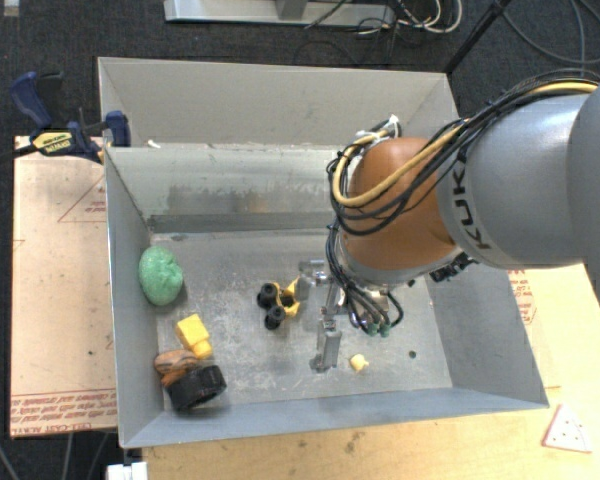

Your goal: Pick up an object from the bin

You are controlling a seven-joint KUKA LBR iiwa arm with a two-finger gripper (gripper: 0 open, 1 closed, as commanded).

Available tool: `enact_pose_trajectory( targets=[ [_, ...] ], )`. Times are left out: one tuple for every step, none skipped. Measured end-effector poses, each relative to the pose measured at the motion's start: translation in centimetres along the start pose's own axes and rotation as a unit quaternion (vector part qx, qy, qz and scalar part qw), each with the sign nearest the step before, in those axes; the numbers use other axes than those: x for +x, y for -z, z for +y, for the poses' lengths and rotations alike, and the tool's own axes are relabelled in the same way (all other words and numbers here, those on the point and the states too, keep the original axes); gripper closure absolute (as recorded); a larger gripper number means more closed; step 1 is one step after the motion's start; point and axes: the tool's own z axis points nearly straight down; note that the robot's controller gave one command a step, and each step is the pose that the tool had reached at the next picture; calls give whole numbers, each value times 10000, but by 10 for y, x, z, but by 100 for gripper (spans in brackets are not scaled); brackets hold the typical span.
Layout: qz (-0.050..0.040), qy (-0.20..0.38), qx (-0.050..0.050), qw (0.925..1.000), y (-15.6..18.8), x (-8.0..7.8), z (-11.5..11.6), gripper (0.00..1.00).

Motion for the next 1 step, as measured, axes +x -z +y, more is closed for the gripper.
enact_pose_trajectory(
  targets=[
    [-38, -11, -4, 10000, 4, -2, 0, 0]
  ],
)
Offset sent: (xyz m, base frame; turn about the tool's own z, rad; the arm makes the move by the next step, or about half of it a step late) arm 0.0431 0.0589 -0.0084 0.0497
